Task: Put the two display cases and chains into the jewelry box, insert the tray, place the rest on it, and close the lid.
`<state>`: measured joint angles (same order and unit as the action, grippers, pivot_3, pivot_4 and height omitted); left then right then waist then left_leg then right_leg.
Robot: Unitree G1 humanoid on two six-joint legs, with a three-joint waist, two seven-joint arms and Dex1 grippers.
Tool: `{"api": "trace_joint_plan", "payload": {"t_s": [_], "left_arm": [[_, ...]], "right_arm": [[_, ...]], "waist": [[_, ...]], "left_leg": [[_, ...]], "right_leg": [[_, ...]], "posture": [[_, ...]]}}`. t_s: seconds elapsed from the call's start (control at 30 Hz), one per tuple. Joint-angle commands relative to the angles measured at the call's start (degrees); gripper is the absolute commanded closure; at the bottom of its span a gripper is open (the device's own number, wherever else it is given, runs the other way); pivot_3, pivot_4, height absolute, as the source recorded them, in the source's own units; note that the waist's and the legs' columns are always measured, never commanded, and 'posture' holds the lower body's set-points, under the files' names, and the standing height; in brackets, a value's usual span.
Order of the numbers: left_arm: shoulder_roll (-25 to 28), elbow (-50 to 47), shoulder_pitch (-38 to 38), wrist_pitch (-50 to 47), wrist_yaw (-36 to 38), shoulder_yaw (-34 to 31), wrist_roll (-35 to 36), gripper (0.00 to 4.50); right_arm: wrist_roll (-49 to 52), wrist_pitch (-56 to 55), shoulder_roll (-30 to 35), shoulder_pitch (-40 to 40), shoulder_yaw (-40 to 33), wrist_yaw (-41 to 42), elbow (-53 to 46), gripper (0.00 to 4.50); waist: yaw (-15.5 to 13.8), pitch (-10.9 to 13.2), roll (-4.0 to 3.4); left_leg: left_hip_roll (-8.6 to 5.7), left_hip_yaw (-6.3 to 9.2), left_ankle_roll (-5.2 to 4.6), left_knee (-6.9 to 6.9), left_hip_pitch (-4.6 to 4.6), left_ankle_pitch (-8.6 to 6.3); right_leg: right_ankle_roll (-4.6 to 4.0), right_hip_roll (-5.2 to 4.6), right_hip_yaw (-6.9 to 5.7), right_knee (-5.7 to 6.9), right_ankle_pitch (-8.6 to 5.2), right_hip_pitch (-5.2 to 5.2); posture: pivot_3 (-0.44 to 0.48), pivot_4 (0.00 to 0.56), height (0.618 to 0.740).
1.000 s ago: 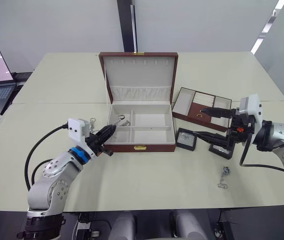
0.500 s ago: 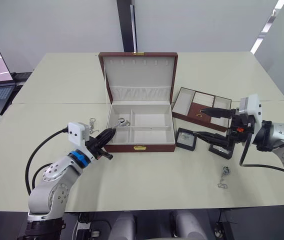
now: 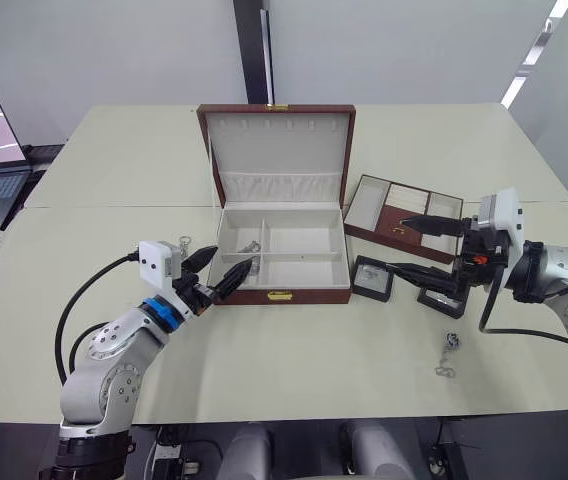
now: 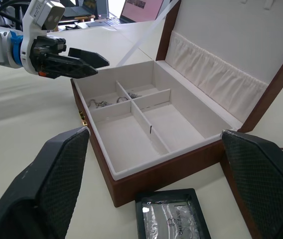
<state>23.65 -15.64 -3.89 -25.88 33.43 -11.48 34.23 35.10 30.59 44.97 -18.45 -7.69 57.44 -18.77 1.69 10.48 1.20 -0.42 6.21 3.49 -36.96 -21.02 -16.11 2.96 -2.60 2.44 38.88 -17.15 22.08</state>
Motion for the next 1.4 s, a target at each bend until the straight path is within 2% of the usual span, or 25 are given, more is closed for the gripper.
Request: {"api": "trace_joint_plan", "payload": {"t_s": [0.03, 0.27, 0.4, 0.53, 0.8, 1.17, 1.4], "left_arm": [[0.8, -1.7, -0.2, -0.2, 1.6, -0.9, 1.9, 0.03], [11.1, 3.7, 0.7, -0.1, 9.7, -5.9, 1.8, 0.03], [18.1, 13.0, 1.7, 4.1, 14.4, -11.3, -0.8, 0.03], [21.6, 23.3, 1.8, 10.2, 15.7, -14.8, -4.3, 0.03], [21.5, 32.6, 2.2, 17.2, 14.6, -17.5, -7.8, 0.03], [18.0, 32.8, 5.1, 20.6, 8.8, -21.1, -7.8, 0.03], [17.8, 31.9, 5.5, 19.9, 8.0, -20.8, -7.1, 0.03]], "right_arm": [[0.5, -0.6, 0.4, 0.3, -1.5, 0.0, -0.6, 0.00], [0.1, -1.2, 1.5, 4.3, -5.0, 0.6, 3.1, 0.00], [-1.9, -3.9, 3.0, 8.2, -8.2, 1.3, 8.4, 0.00], [-3.5, -6.8, 3.2, 10.7, -10.9, 1.4, 13.8, 0.00], [-6.7, -12.8, 0.5, 13.6, -13.8, -1.6, 22.4, 0.00], [-9.9, -19.4, -1.6, 12.9, -14.0, -5.1, 30.3, 0.00], [-9.6, -20.0, -1.7, 13.6, -14.0, -6.0, 30.5, 0.00]], "waist": [[0.0, 0.0, 0.00], [0.0, 0.0, 0.00], [0.0, 0.0, -0.01], [0.1, 0.0, -0.03], [0.1, 0.0, -0.03], [0.2, 0.0, -0.03], [0.2, 0.0, -0.03]], "left_leg": [[0.00, 0.00, 0.00, 0.00, 0.00, 0.00], [0.01, 0.00, 0.00, 0.02, 0.00, 0.00], [0.01, -0.01, -0.01, 0.03, 0.01, 0.00], [0.03, -0.04, -0.01, 0.04, 0.02, -0.01], [0.04, -0.02, -0.01, 0.04, 0.02, -0.01], [0.04, -0.05, -0.01, 0.04, 0.05, -0.01], [0.04, -0.05, -0.01, 0.04, 0.05, -0.01]], "right_leg": [[0.00, 0.00, 0.00, 0.00, 0.00, 0.00], [-0.01, 0.03, 0.00, 0.00, 0.00, 0.01], [-0.01, 0.03, 0.00, 0.00, -0.01, 0.01], [-0.02, 0.04, 0.02, -0.01, -0.01, 0.01], [-0.02, 0.02, 0.01, 0.00, -0.01, 0.02], [-0.01, -0.01, 0.04, 0.02, -0.01, 0.02], [-0.01, 0.00, 0.04, 0.03, -0.01, 0.01]], "posture": [[0.000, 0.150, 0.740], [0.000, 0.150, 0.740], [0.000, 0.150, 0.740], [0.000, 0.150, 0.740], [0.000, 0.150, 0.740], [0.000, 0.150, 0.740], [0.000, 0.150, 0.740]]}}
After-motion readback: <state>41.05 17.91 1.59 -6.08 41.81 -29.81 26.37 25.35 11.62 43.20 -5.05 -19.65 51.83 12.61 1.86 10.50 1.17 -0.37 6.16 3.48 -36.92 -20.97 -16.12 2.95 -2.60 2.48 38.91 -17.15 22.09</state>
